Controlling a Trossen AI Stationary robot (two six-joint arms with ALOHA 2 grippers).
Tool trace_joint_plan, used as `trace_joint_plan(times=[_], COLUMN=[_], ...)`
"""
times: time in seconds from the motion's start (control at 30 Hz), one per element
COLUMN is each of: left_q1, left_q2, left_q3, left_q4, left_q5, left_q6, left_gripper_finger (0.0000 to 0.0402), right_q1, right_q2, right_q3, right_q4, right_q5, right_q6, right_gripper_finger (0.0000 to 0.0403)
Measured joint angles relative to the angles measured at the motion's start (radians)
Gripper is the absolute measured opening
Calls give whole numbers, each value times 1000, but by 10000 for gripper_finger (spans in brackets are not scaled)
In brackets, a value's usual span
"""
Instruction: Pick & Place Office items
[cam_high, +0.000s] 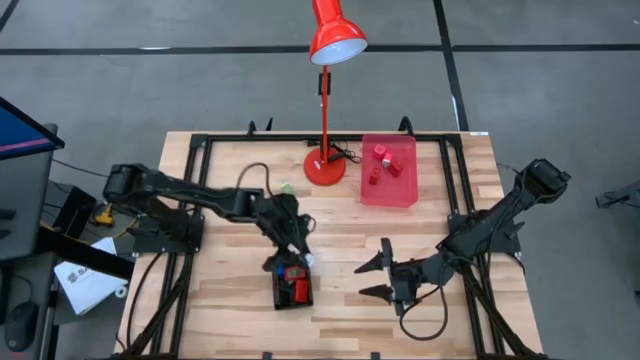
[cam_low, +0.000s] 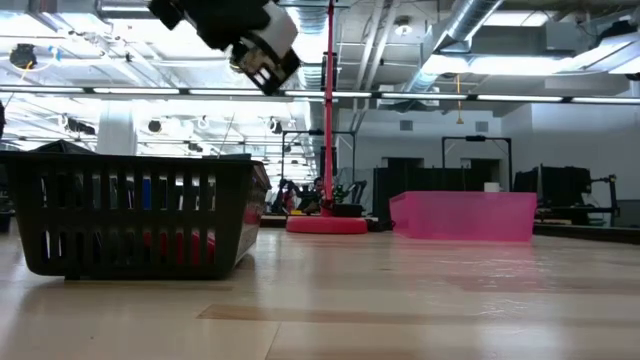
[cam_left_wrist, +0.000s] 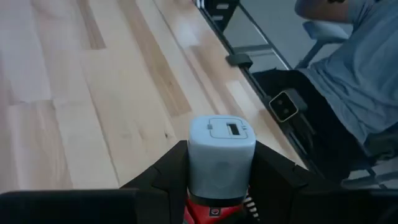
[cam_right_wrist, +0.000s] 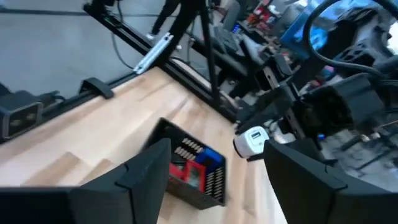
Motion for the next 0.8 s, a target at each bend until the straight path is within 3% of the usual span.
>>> trace_joint_plan(times=[0.23, 0.53, 0.67, 0.8], left_q1=[-18, -32, -45, -66], left_q2=[99, 219, 243, 244], left_q3=[58, 188, 205, 202], left_q4=[107, 165, 190, 192], left_q5=[78, 149, 179, 211], left_q6=[-1, 20, 26, 27], left_gripper_finger=[125, 125, 125, 125], right_q1=[-13, -36, -62, -69], right_q2=[-1, 67, 141, 196], right_q3=[4, 119, 203, 268], right_q4=[-30, -105, -244, -258], right_q5=[-114, -146, -146, -143], right_q6=[103, 126, 154, 135], right_gripper_finger=[251, 251, 251, 251])
